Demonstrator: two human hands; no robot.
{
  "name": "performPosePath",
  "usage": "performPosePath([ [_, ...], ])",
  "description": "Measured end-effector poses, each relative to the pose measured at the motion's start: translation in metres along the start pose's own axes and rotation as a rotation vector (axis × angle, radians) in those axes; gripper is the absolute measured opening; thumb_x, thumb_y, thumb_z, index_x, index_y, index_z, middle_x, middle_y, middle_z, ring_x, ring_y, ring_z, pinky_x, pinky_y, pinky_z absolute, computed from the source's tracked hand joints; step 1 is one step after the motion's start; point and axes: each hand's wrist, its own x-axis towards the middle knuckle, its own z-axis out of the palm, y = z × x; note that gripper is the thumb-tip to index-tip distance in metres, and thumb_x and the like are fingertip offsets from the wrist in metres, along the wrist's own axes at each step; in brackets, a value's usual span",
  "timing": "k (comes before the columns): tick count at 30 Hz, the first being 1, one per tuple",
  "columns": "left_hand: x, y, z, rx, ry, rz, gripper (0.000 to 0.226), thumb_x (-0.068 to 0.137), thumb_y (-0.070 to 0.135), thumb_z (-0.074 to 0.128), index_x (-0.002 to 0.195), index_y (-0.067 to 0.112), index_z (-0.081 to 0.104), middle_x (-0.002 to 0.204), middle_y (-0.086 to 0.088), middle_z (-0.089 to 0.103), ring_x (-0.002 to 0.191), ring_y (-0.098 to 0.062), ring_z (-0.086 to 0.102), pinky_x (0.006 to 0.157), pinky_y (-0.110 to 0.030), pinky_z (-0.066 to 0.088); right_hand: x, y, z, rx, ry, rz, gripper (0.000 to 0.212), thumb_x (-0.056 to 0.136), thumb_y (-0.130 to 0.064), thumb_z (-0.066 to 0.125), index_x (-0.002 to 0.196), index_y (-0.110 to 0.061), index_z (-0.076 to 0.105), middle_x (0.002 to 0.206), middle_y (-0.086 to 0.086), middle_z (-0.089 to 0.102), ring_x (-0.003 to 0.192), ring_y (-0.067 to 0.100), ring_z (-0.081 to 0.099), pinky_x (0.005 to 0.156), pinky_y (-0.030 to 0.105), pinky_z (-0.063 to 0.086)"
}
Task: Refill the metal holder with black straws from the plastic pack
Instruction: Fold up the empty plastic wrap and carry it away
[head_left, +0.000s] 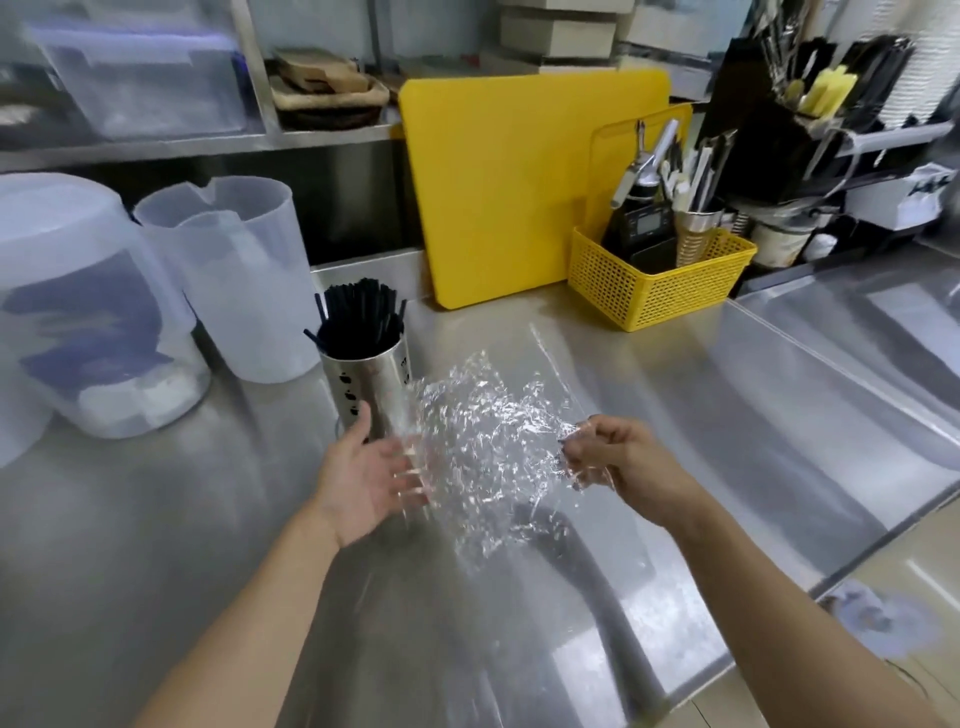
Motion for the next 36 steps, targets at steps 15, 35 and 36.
performPosePath([
  [15,-0.025,-0.035,0.012,0.682,0.154,0.244,0.013,0.086,0.017,0.062,0.084,0.006,0.055,0.051,0.002,0.054,0.042,-0.013,0.041,0.036,-0.019,0.033,-0.026,0.035,0.013,-0.129,0.096,0.175,0.004,0.079,-0.010,0.069,0.076,-0.013,0.071,0.055,0.010,0.055,0.045,0.021,0.048,0.042,0.023,0.038],
  [35,-0.040,-0.056,0.032,0.341,-0.045,0.081,0.077,0.052,0.023,0.083,0.120,0.025,0.050,0.121,-0.001,0.059,0.107,-0.022,0.058,0.099,-0.044,0.044,-0.063,0.060,-0.011,0.262,0.073,0.144,0.054,0.064,0.016,0.065,0.109,-0.014,0.061,0.082,0.007,0.063,0.067,0.021,0.062,0.058,0.030,0.054],
  [36,-0.039,-0.058,0.037,0.357,-0.027,0.072,0.089,0.051,0.016,0.083,0.128,0.028,0.040,0.126,-0.003,0.056,0.110,-0.024,0.058,0.101,-0.047,0.043,-0.063,0.059,-0.014,0.286,0.097,0.127,0.062,0.057,0.013,0.070,0.112,-0.014,0.059,0.081,0.007,0.065,0.065,0.021,0.063,0.059,0.028,0.055],
])
